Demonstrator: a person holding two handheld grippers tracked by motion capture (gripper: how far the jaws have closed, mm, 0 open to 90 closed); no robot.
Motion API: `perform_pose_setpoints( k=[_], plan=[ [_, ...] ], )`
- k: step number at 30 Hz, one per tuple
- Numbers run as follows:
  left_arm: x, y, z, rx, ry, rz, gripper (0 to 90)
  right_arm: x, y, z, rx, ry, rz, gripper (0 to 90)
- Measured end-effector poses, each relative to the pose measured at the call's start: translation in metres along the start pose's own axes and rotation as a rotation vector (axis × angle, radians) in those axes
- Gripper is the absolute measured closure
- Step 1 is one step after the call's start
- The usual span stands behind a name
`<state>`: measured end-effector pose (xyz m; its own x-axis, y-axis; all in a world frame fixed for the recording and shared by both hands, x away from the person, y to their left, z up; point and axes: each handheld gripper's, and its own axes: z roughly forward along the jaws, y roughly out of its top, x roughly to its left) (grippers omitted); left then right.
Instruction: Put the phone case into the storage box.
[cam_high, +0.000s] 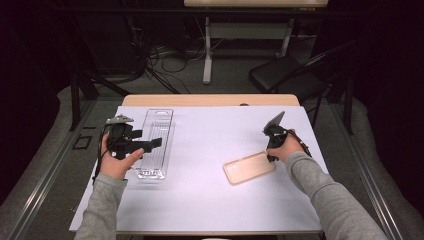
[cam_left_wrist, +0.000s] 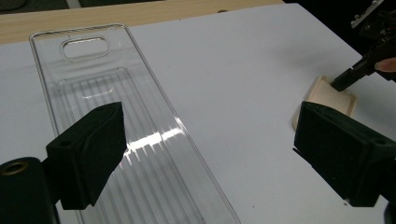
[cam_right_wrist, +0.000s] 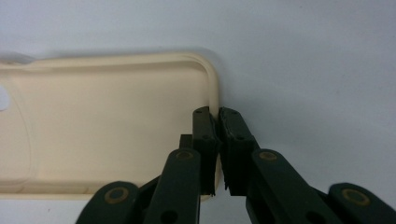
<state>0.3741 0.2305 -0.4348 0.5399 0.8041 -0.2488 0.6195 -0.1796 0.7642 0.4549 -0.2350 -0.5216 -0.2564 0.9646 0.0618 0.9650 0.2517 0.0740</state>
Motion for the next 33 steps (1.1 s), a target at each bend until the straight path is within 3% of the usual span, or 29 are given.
perform_pose_setpoints(
  k=[13,33],
  plan=[
    [0.0012,-0.0006,0.0006,0.001,0.002,-0.006,9.4,0.0002,-0.0008,0.001,-0.019,0.004,-0.002,87.4],
    [0.0026,-0.001,0.0005,0.001,0.002,-0.011,9.5,0.0015,-0.0014,-0.0022,-0.006,-0.029,-0.05,88.4]
  ],
)
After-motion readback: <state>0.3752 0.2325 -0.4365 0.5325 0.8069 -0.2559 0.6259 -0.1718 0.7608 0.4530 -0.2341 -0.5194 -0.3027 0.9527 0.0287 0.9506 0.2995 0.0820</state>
